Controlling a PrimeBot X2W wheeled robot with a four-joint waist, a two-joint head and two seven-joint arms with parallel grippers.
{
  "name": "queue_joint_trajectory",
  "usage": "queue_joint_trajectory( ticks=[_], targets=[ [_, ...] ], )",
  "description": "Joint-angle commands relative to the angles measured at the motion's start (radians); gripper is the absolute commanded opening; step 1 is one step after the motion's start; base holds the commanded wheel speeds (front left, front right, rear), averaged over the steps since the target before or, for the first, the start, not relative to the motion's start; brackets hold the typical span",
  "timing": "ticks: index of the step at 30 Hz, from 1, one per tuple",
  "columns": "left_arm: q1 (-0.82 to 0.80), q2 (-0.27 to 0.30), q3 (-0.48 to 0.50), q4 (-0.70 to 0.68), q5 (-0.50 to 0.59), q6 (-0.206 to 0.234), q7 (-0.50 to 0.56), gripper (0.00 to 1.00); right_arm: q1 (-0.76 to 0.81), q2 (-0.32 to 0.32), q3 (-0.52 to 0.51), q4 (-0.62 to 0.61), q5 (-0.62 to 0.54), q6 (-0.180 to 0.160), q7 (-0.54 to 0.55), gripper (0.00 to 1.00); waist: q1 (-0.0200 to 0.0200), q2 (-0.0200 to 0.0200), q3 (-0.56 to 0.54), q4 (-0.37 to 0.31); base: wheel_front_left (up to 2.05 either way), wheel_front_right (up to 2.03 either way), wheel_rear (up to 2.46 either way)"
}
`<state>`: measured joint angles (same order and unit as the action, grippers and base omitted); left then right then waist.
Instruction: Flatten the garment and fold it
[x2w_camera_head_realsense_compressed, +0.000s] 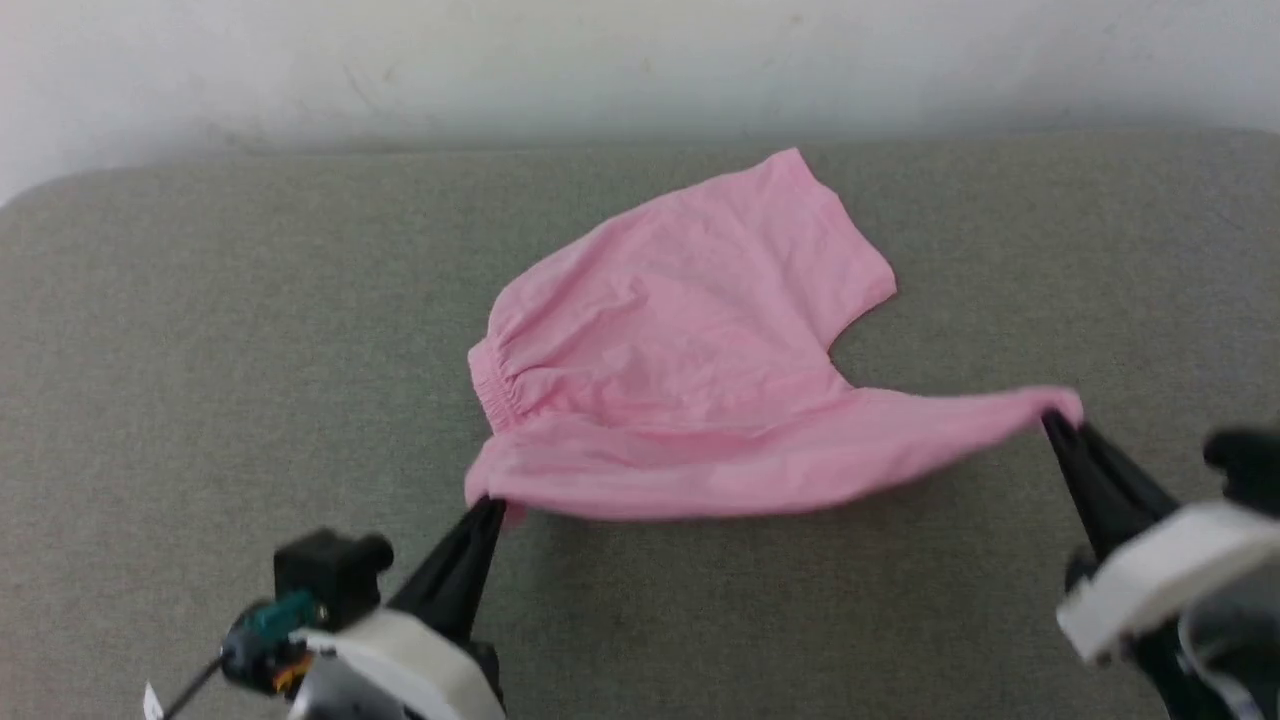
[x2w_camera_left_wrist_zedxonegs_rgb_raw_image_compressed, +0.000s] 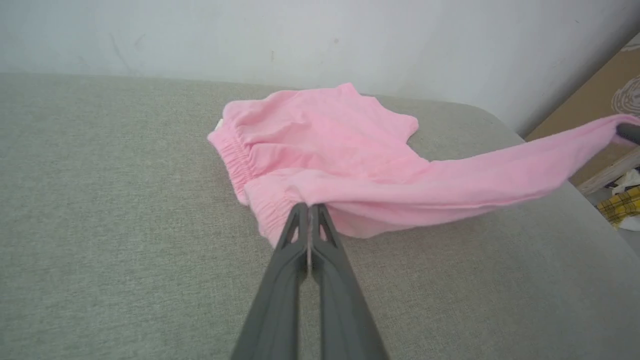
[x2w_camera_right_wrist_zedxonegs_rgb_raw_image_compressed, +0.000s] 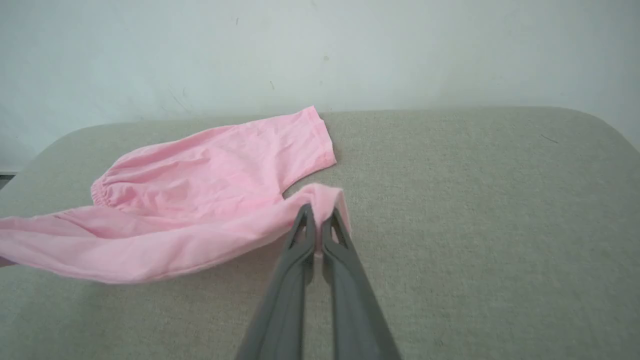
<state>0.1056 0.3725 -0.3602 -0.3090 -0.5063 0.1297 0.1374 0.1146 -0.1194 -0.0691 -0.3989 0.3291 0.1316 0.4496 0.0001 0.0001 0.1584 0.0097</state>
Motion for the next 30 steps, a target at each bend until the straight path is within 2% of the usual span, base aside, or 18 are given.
queue_joint_trajectory(
  ticks=[1, 7, 16, 22, 28, 29, 30],
  targets=[
    [-0.075, -0.01, 0.008, 0.044, -0.018, -0.024, -0.002, 0.0, -0.111, 0.0, 0.013, 0.063, 0.024, -0.001, 0.005, 0.0, -0.0001, -0.0001, 0.055, 0.011, 0.0, 0.0, 0.0],
    [-0.289, -0.009, 0.01, 0.186, -0.001, -0.084, -0.009, 0.0, -0.434, -0.026, 0.036, 0.313, 0.053, -0.001, 0.013, 0.0, -0.0001, -0.0001, 0.148, 0.054, 0.0, 0.0, 0.0],
    [-0.554, -0.051, 0.01, 0.339, -0.006, -0.146, -0.035, 0.0, -0.852, -0.085, 0.087, 0.65, 0.062, -0.001, 0.005, 0.0, -0.0001, -0.0001, 0.303, 0.137, 0.0, 0.0, 0.0],
    [-0.684, -0.089, -0.004, 0.447, -0.008, -0.179, -0.06, 0.0, -1.049, -0.109, 0.117, 0.852, 0.053, -0.001, -0.069, 0.0, -0.0001, -0.0001, 0.377, 0.182, 0.0, 0.0, 0.0],
    [-0.736, -0.109, -0.005, 0.52, -0.019, -0.194, -0.09, 0.0, -1.144, -0.117, 0.134, 1.018, 0.042, -0.001, -0.15, 0.0, -0.0001, -0.0001, 0.404, 0.201, 0.0, 0.0, 0.0],
    [-0.741, -0.114, -0.01, 0.533, -0.024, -0.202, -0.094, 0.0, -1.155, -0.117, 0.141, 1.05, 0.043, -0.001, -0.161, 0.02, -0.0001, -0.0001, 0.406, 0.202, 0.0, 0.0, 0.0],
    [-0.746, -0.116, -0.019, 0.544, -0.028, -0.212, -0.098, 0.0, -1.163, -0.116, 0.15, 1.079, 0.044, -0.001, -0.174, 0.27, -0.0001, -0.0001, 0.407, 0.203, 0.0, 0.0, 0.0]
  ],
)
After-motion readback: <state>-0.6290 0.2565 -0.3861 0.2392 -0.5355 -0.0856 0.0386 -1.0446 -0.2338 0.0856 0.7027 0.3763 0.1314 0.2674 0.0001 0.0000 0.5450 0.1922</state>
